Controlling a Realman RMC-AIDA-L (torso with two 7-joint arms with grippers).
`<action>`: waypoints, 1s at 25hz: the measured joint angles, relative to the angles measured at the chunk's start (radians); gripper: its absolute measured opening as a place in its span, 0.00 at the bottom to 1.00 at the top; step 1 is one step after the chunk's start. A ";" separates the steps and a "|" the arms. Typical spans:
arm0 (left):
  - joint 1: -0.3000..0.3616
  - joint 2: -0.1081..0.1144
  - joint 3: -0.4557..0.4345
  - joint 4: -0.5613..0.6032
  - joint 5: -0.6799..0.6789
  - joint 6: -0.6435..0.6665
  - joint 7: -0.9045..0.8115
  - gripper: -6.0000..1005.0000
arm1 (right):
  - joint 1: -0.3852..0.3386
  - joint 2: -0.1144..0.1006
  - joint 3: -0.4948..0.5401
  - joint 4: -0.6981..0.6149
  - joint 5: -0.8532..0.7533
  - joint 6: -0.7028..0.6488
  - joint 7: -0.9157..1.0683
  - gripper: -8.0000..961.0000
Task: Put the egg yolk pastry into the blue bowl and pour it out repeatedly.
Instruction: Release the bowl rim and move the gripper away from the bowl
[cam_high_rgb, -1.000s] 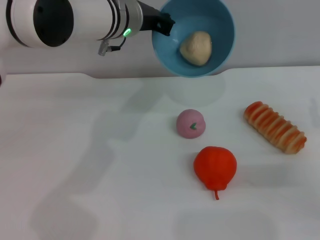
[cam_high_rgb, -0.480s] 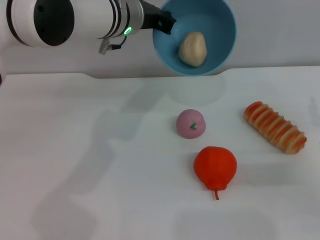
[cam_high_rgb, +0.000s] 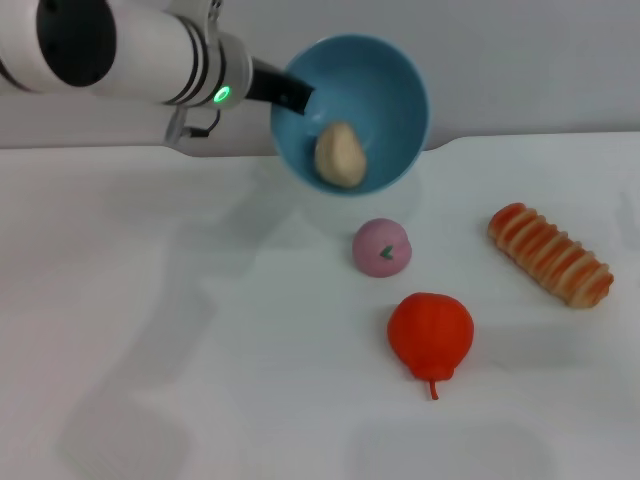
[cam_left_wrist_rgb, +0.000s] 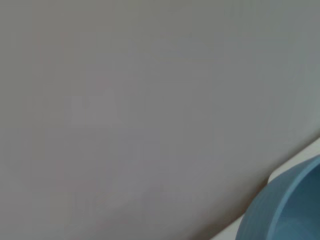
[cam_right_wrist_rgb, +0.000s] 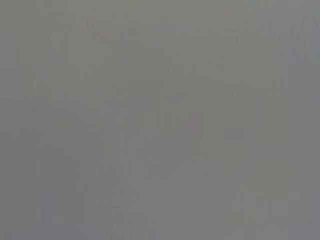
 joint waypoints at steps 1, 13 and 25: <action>0.009 0.000 -0.004 0.000 0.000 -0.005 -0.002 0.00 | 0.001 0.000 0.000 -0.002 0.000 -0.001 0.000 0.53; 0.025 0.000 -0.047 0.011 0.000 -0.062 -0.004 0.00 | 0.016 -0.006 0.000 -0.014 0.000 0.009 -0.006 0.53; 0.022 0.001 -0.050 0.033 0.000 -0.068 -0.005 0.00 | 0.013 -0.005 0.000 -0.013 0.000 0.010 -0.007 0.53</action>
